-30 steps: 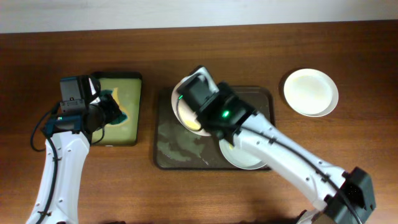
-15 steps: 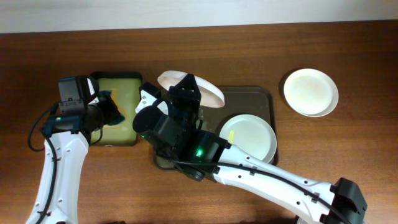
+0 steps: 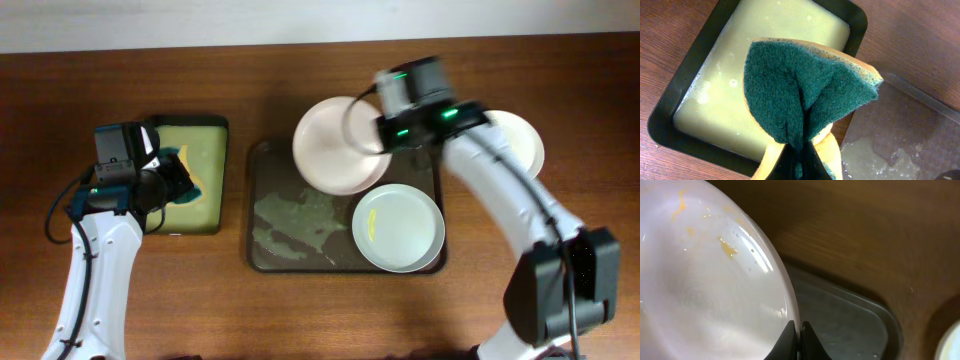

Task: Clean dirty plates on tray and stack at the side
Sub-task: 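Carry the pink plate with the right gripper onto the plate at right, then release the plate and grip the last white plate's rim with the right gripper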

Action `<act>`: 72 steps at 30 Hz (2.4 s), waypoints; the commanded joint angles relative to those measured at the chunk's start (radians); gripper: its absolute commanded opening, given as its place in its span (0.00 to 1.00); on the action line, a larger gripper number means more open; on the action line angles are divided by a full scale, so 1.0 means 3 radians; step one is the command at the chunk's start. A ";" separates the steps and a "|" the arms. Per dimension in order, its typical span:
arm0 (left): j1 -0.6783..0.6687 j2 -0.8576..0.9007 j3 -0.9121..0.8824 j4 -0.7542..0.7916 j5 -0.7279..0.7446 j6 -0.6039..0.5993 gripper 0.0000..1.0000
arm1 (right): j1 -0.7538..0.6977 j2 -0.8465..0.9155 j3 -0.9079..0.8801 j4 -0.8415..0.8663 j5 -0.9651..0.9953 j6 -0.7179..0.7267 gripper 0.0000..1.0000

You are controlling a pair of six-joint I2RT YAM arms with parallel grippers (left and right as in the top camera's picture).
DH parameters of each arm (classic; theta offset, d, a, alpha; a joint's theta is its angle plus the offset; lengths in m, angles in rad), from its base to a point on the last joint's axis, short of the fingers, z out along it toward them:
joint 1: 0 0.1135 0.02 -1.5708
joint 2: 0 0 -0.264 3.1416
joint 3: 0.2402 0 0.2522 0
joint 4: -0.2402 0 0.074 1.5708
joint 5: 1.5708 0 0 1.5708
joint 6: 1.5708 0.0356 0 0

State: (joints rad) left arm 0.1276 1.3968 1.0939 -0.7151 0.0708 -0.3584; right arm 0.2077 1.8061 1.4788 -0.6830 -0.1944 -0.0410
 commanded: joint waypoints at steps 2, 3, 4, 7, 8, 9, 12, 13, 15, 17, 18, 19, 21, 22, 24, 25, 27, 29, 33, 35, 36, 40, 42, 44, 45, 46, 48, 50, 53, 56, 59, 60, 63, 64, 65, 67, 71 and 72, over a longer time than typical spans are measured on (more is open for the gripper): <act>0.0022 -0.0031 0.0022 0.0006 -0.0024 0.0053 0.00 | -0.1331 0.0237 -0.0031 -0.0003 -0.1002 0.0379 0.04; 0.0022 -0.0031 0.0022 0.0008 -0.0024 0.0053 0.00 | -0.1577 0.0263 -0.0031 0.0006 -0.1012 0.0434 0.04; 0.0022 -0.0031 0.0022 0.0008 -0.0024 0.0053 0.00 | -0.1771 0.0275 -0.0031 0.0008 -0.1007 0.0427 0.04; 0.0022 -0.0031 0.0022 0.0010 -0.0023 0.0052 0.00 | -0.2448 0.0346 -0.0031 0.0000 -0.0992 0.0426 0.04; 0.0022 -0.0031 0.0022 0.0009 -0.0023 0.0052 0.00 | -0.2548 0.0374 -0.0031 -0.0010 -0.0951 0.0427 0.04; 0.0022 -0.0031 0.0022 0.0009 -0.0023 0.0052 0.00 | -0.2637 0.0415 -0.0032 -0.0008 -0.0935 0.0427 0.04; 0.0022 -0.0031 0.0022 0.0010 -0.0023 0.0052 0.00 | -0.2675 0.0519 -0.0033 -0.0037 -0.0785 0.0427 0.04; 0.0022 -0.0031 0.0022 0.0009 -0.0023 0.0052 0.00 | -0.2672 0.0549 -0.0033 -0.0057 -0.0665 0.0429 0.04; 0.0022 -0.0031 0.0022 0.0008 -0.0023 0.0052 0.00 | -0.2670 0.0622 -0.0033 -0.0055 -0.0506 0.0427 0.27; 0.0022 -0.0031 0.0022 0.0010 -0.0023 0.0052 0.00 | -0.2661 0.0641 -0.0033 -0.0065 -0.0546 0.0427 0.71; 0.0022 -0.0031 0.0022 0.0010 -0.0023 0.0052 0.00 | -0.2654 0.0640 -0.0033 -0.0074 -0.0598 0.0427 0.71; 0.0022 -0.0031 0.0022 0.0010 -0.0023 0.0052 0.00 | -0.2647 0.0635 -0.0032 -0.0075 -0.0820 0.0427 0.71; 0.0022 -0.0031 0.0022 0.0009 -0.0023 0.0052 0.00 | -0.2647 0.0598 -0.0027 -0.0097 -0.1354 0.0460 0.71; 0.0022 -0.0031 0.0022 0.0008 -0.0023 0.0053 0.00 | -0.2636 0.0515 -0.0024 -0.0170 -0.1555 0.0544 0.71; 0.0022 -0.0031 0.0022 0.0009 -0.0023 0.0052 0.00 | -0.2542 0.0263 -0.0024 -0.0529 -0.1612 0.0515 0.61; 0.0022 -0.0031 0.0022 0.0009 -0.0023 0.0052 0.00 | -0.2457 0.0131 -0.0024 -0.0779 -0.1611 0.0374 0.61; 0.0022 -0.0031 0.0022 0.0009 -0.0023 0.0052 0.00 | -0.2193 -0.0084 -0.0024 -0.1286 -0.1509 -0.0102 0.61; 0.0022 -0.0031 0.0022 0.0009 -0.0023 0.0052 0.01 | -0.1647 -0.0142 -0.0050 -0.1714 -0.0787 -0.0187 0.61; 0.0022 -0.0031 0.0022 0.0009 -0.0023 0.0052 0.01 | -0.0718 -0.0093 -0.0440 -0.1310 -0.0135 -0.0187 0.63; 0.0022 -0.0031 0.0022 0.0006 -0.0023 0.0053 0.01 | -0.0429 -0.0076 -0.0655 -0.0930 0.0121 -0.0187 0.62; 0.0022 -0.0031 0.0022 0.0004 -0.0022 0.0053 0.01 | -0.0340 -0.0066 -0.0736 -0.0796 0.0197 -0.0187 0.62; 0.0022 -0.0031 0.0022 -0.0004 -0.0023 0.0052 0.01 | -0.0268 -0.0036 -0.0908 -0.0645 0.0253 -0.0217 0.70; 0.0022 -0.0031 0.0022 -0.0004 -0.0023 0.0053 0.00 | -0.0280 -0.0018 -0.1006 -0.0529 0.0253 -0.0225 0.70; 0.0022 -0.0031 0.0022 -0.0004 -0.0023 0.0052 0.00 | -0.0285 0.0047 -0.1091 -0.0500 0.0251 -0.0223 0.70; 0.0022 -0.0031 0.0022 -0.0004 -0.0023 0.0052 0.00 | -0.0281 0.0076 -0.1115 -0.0506 0.0207 -0.0224 0.70; 0.0022 -0.0031 0.0022 -0.0003 -0.0023 0.0052 0.00 | -0.0278 0.0090 -0.1129 -0.0512 0.0141 -0.0224 0.69; 0.0022 -0.0031 0.0022 -0.0003 -0.0023 0.0052 0.00 | -0.0278 0.0100 -0.1198 -0.0530 0.0064 -0.0223 0.63; 0.0022 -0.0031 0.0022 -0.0004 -0.0023 0.0052 0.01 | -0.0278 0.0106 -0.1280 -0.0473 0.0025 -0.0160 0.61; 0.0022 -0.0031 0.0022 0.0001 -0.0023 0.0052 0.00 | -0.0206 0.0104 -0.1279 -0.0429 -0.0505 -0.0155 0.61; 0.0022 -0.0031 0.0022 -0.0005 -0.0023 0.0052 0.01 | -0.0175 0.0104 -0.1172 -0.0561 -0.0309 0.0567 0.77; 0.0022 -0.0031 0.0022 -0.0004 -0.0023 0.0052 0.01 | -0.0172 0.0104 -0.1162 -0.0895 -0.0095 0.0801 0.76; 0.0022 -0.0031 0.0022 -0.0003 -0.0023 0.0052 0.01 | -0.0172 0.0104 -0.1190 -0.0997 0.0125 0.0902 0.76; 0.0022 -0.0031 0.0022 -0.0003 -0.0023 0.0052 0.01 | -0.0172 0.0104 -0.1319 -0.0960 0.0239 0.1069 0.64; 0.0022 -0.0031 0.0022 -0.0003 -0.0023 0.0052 0.01 | -0.0172 0.0104 -0.1352 -0.0923 0.0240 0.1106 0.60; 0.0022 -0.0031 0.0022 -0.0003 -0.0023 0.0052 0.01 | -0.0170 0.0104 -0.1392 -0.0823 0.0235 0.1119 0.60; 0.0022 -0.0031 0.0022 -0.0003 -0.0022 0.0052 0.01 | -0.0169 0.0104 -0.1414 -0.0727 0.0226 0.1119 0.53; 0.0022 -0.0031 0.0022 0.0000 0.0053 0.0051 0.01 | -0.0165 0.0104 -0.1414 -0.0635 0.0134 0.1115 0.17; 0.0020 -0.0029 0.0022 0.0010 0.0161 0.0052 0.00 | -0.0165 0.0104 -0.1414 -0.0559 0.0019 0.1116 0.07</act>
State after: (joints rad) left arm 0.1276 1.3968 1.0939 -0.7181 0.0719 -0.3584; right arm 0.1501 1.8252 1.0695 -0.8871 -0.1467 0.2867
